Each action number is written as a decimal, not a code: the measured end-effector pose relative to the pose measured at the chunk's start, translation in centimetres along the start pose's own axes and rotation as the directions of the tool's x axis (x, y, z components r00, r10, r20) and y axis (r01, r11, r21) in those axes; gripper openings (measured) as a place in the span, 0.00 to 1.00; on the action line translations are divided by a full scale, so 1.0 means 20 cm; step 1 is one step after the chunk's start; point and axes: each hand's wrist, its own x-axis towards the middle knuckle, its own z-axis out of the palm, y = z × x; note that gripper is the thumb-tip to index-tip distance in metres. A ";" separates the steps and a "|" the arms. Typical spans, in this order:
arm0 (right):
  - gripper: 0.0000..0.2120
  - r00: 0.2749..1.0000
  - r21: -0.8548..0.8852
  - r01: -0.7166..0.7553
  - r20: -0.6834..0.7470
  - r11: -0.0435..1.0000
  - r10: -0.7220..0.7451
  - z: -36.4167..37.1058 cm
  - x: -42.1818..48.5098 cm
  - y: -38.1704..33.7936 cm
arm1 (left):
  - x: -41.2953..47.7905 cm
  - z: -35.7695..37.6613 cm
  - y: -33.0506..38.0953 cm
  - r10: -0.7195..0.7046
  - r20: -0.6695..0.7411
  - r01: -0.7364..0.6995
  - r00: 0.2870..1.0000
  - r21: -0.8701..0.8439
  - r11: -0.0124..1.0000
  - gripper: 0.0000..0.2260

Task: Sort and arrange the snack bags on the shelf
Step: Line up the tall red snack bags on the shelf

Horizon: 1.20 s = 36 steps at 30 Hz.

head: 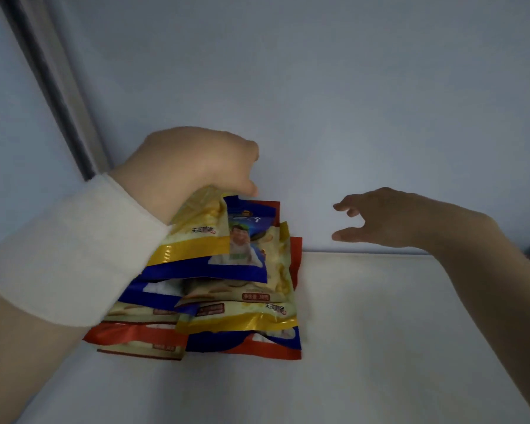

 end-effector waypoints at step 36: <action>0.28 0.947 0.449 0.033 -0.300 0.893 0.115 0.58 -1.37 1.93 | -0.17 0.56 2.58 -0.164 0.115 0.127 0.980 -0.990 0.067 0.34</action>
